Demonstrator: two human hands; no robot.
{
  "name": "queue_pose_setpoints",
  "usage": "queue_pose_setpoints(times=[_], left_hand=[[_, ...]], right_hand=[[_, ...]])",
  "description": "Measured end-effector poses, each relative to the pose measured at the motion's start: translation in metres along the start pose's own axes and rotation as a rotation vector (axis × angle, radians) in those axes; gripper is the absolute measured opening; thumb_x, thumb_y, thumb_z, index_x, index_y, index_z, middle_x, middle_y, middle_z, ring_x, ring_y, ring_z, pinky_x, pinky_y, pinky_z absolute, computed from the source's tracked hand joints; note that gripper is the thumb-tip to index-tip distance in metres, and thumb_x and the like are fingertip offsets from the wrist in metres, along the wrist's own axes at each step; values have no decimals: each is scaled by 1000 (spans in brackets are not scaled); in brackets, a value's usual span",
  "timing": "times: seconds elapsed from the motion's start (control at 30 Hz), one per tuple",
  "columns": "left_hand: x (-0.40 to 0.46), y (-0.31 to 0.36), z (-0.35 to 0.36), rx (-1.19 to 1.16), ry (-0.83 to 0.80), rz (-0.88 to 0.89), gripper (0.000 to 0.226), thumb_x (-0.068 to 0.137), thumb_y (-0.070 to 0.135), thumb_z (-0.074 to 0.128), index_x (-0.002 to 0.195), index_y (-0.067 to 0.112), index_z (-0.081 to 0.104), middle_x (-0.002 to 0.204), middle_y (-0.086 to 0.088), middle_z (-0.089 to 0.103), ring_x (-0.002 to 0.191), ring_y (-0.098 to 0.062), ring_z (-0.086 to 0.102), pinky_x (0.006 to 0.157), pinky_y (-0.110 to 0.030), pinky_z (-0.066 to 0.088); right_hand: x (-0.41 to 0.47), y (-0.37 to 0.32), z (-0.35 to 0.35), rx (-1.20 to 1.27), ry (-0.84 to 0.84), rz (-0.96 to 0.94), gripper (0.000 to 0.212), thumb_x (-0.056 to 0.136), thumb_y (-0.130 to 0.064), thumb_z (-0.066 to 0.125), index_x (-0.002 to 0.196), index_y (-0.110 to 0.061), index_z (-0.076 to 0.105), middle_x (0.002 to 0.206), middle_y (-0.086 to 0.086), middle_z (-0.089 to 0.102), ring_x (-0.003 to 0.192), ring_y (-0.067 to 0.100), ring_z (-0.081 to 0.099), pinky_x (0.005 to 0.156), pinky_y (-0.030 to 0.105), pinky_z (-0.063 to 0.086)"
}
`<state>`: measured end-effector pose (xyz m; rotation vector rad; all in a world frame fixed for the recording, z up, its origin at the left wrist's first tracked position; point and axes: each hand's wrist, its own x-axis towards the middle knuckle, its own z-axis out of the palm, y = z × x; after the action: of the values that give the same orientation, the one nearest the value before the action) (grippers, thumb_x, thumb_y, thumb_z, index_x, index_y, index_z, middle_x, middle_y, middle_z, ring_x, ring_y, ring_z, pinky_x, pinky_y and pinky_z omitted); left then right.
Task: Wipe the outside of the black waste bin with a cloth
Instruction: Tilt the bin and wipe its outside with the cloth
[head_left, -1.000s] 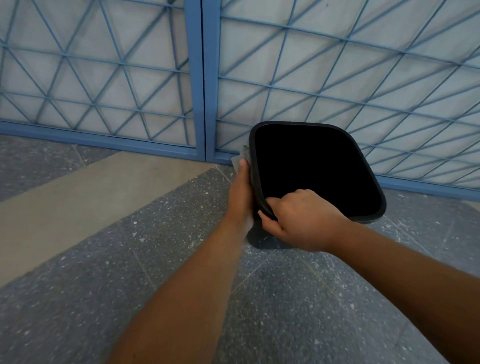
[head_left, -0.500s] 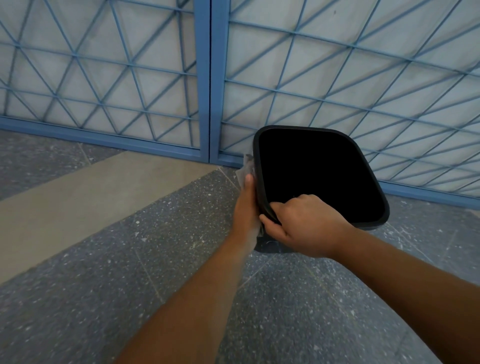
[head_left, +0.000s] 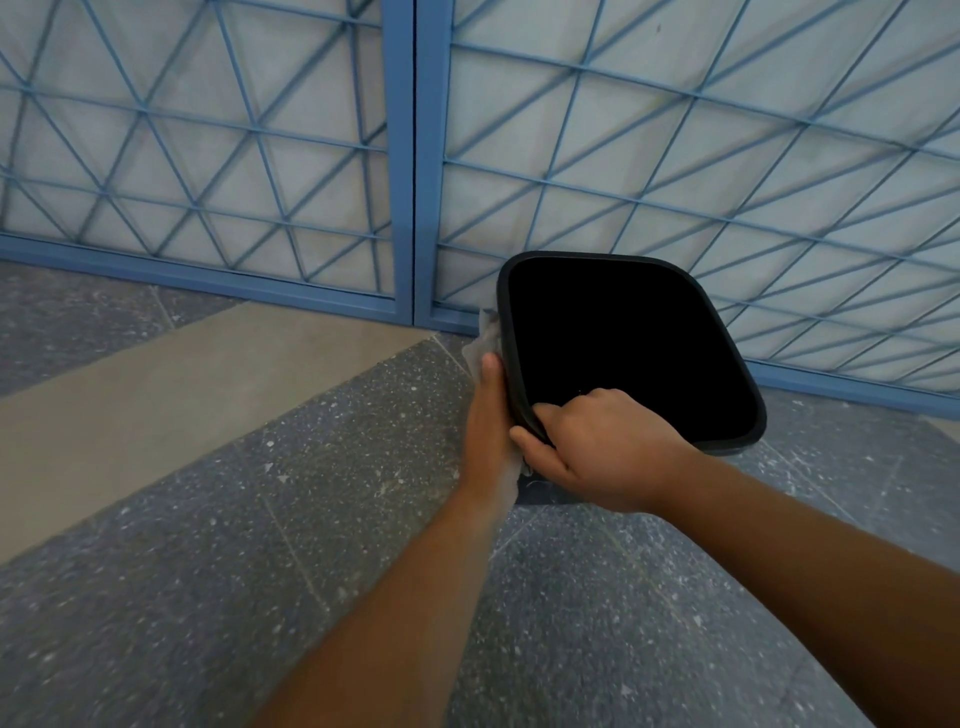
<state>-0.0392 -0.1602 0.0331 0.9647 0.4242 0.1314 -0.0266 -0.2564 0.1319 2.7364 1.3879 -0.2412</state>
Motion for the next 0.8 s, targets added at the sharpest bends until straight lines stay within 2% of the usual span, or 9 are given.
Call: queue_pose_setpoints(times=[0.1,0.2,0.33,0.43,0.47,0.6,0.67,0.73,0.8], left_hand=[[8,5,-1,12,38,-14,46,108,49,34,121,24,71,119,-1,75,120,-20,67,98,-30,51],[14,16,4,-50,20,0,48,107,49,39,129,18,68,119,-1,75,116,-16,69,95,-26,53],[7,9,2,-30,14,-4,51,107,50,38,126,16,70,117,-3,77,115,-19,70,101,-32,53],[18,22,4,-47,46,-71,42,108,42,40,108,14,71,85,6,80,89,-10,74,73,-19,58],[19,23,6,-51,36,-61,40,108,42,41,111,15,71,87,7,80,89,-9,74,72,-17,58],[-3,9,4,-24,40,-38,47,107,48,38,127,19,69,119,-1,76,115,-16,70,98,-28,55],[1,9,-1,-11,53,-76,48,107,48,38,121,17,71,111,-2,77,113,-20,70,94,-30,55],[10,19,0,-24,53,-103,45,107,48,40,112,17,73,101,1,79,102,-16,72,83,-24,57],[7,24,4,-25,34,-90,47,106,50,42,121,16,71,110,-1,78,102,-12,73,85,-24,58]], right_hand=[[-1,0,0,3,13,-5,44,98,-50,20,80,-19,46,65,-1,49,59,21,48,63,35,41],[-1,1,0,12,16,-4,47,98,-51,19,81,-19,50,67,0,53,62,21,51,65,36,42],[-1,0,-1,20,10,-3,48,98,-51,18,81,-19,50,68,1,55,63,21,53,66,35,42],[0,0,-1,15,9,5,44,98,-50,20,75,-21,44,58,-4,43,56,18,44,62,33,36],[1,0,-1,13,6,7,43,98,-50,21,74,-21,43,57,-5,41,55,18,44,61,33,36],[0,-1,-3,22,-4,14,42,98,-49,22,76,-20,44,61,-2,47,57,19,49,65,36,45],[0,-1,-3,14,-13,12,41,98,-48,23,77,-20,45,61,-2,46,58,19,48,66,36,46],[0,-1,-3,12,-16,8,40,99,-47,25,77,-20,45,60,-3,44,57,19,48,66,36,46],[1,0,-2,14,-17,6,40,99,-47,26,76,-20,44,59,-4,43,57,19,48,65,36,46]])
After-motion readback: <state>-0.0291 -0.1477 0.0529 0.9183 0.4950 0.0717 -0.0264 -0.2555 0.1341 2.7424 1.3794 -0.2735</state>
